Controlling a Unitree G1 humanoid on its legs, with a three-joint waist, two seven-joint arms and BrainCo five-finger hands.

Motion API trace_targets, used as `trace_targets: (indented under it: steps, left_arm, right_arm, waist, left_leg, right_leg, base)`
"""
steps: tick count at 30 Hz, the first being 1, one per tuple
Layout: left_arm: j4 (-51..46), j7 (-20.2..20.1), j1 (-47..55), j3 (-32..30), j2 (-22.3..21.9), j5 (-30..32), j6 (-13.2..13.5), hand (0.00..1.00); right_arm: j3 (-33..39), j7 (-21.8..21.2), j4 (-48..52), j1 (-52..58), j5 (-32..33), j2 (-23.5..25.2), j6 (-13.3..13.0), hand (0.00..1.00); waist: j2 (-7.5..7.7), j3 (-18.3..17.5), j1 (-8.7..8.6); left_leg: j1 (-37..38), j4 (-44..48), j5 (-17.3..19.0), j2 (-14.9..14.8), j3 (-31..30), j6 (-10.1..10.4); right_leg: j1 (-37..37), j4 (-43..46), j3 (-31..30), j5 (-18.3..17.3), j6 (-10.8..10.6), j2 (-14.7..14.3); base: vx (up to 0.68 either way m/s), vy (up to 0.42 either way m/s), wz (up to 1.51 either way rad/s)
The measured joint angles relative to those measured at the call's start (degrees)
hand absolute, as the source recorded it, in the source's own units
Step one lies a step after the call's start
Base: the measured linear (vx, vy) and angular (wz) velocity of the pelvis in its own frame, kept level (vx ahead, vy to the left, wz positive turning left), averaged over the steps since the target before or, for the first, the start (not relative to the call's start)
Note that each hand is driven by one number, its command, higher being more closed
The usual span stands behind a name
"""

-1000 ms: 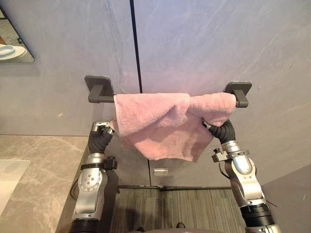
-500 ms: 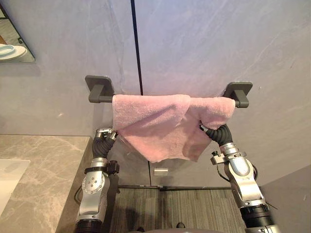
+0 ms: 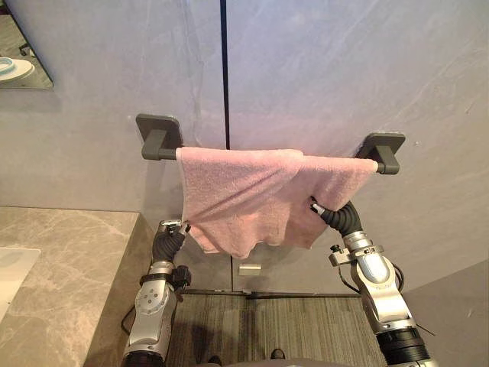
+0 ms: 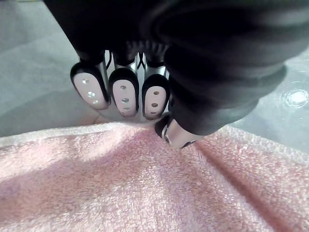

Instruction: Organize washtable

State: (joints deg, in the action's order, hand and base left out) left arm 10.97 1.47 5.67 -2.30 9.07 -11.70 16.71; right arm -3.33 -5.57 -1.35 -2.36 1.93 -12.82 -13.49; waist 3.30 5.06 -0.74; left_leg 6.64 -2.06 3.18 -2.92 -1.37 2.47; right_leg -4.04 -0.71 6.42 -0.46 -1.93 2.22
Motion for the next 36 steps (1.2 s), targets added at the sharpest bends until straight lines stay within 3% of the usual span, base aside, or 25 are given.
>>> trace_targets:
  steps: [23,29,36]
  left_arm:
    - [-0.85,1.27,2.48,-0.62,-0.98,-1.12,-0.77,0.00]
    - [-2.74,1.25,3.47,-1.99,-2.27,-1.40,-0.79,0.00]
    - [-8.69,1.69,5.77,-7.13,-4.60,-6.84,-0.77,0.00]
  right_arm:
    - [1.12,1.68,-2.04,6.52,-1.58,2.36,2.78,0.00]
    - [6.21,2.37,-2.04,8.00,-1.51,4.61,2.79,0.00]
    - [16.33,6.95,-1.87,11.16,0.25,7.46,3.23,0.00]
  waist:
    - [0.02,0.00,0.01]
    - [-0.05,-0.01,-0.07]
    - [-0.54,-0.05,-0.59]
  left_leg:
    - [-0.03,0.08,0.01,-0.03,0.24,0.00]
    - [0.19,0.10,0.00,-0.02,0.30,0.01]
    - [0.86,0.12,0.00,-0.02,0.28,0.01]
  right_leg:
    - [0.51,1.09,-0.06,-0.60,-0.04,0.01]
    - [0.49,1.09,-0.06,-0.60,-0.04,0.03]
    - [0.12,1.05,-0.08,-0.58,-0.05,0.12]
  base:
    - [0.00,0.000,0.00]
    - [0.00,0.000,0.00]
    - [0.00,0.000,0.00]
